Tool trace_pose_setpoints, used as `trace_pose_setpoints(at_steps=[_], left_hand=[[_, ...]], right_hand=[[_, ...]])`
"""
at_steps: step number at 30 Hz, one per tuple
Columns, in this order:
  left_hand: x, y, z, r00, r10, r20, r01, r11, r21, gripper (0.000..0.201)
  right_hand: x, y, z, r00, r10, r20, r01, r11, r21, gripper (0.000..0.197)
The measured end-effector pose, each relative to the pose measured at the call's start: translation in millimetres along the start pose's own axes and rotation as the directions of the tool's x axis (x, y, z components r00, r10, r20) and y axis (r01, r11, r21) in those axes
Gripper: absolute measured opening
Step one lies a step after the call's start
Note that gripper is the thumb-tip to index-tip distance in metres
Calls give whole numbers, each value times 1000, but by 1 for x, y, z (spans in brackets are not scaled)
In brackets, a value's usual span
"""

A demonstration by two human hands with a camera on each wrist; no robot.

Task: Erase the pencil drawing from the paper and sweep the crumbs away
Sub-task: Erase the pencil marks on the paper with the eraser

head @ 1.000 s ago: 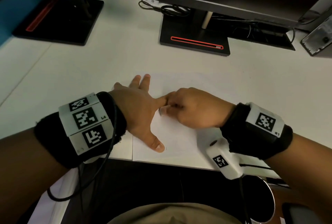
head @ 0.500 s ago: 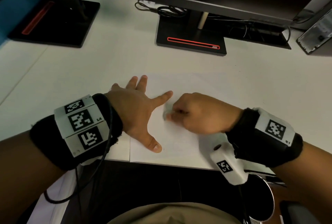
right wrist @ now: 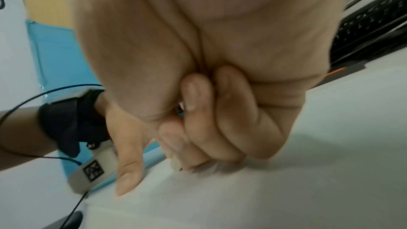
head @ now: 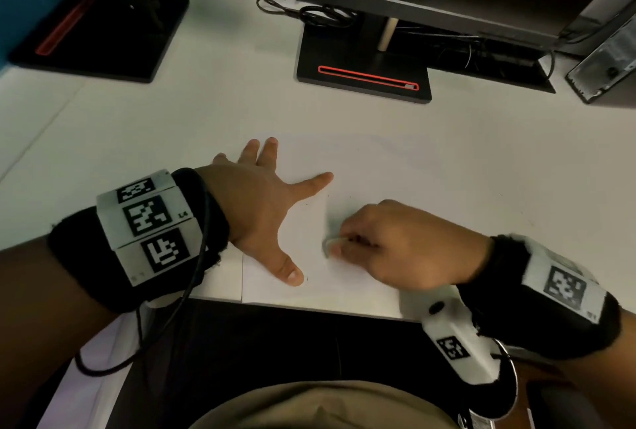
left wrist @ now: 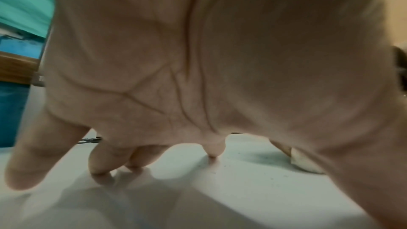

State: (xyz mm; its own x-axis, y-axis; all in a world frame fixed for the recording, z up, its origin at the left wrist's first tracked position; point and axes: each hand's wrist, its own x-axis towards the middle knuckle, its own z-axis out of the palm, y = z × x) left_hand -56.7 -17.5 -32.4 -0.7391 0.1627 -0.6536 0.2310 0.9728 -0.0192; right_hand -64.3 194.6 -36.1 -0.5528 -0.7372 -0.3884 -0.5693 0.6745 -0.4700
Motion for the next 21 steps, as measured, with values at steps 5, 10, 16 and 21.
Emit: trace_pose_setpoints(at_steps=[5,10,16,21], left_hand=[[-1,2,-3,1000,10,23,-9,999,-39,131],[0,-3,-5,1000,28,-4,-28,999,-37,125],[2,-2,3,970,234,-71,-237,971,-43,105],[5,0,5,966,256,-24,-257,964,-65,110]], right_hand=[[-7,-8,6,996,-43,77,44,999,-8,48],[1,18,-8,996,66,-65,-63,997,49,53],[3,21,-9,994,83,-65,-78,994,82,47],[-5,5,-3,999,2,-32,0,998,61,42]])
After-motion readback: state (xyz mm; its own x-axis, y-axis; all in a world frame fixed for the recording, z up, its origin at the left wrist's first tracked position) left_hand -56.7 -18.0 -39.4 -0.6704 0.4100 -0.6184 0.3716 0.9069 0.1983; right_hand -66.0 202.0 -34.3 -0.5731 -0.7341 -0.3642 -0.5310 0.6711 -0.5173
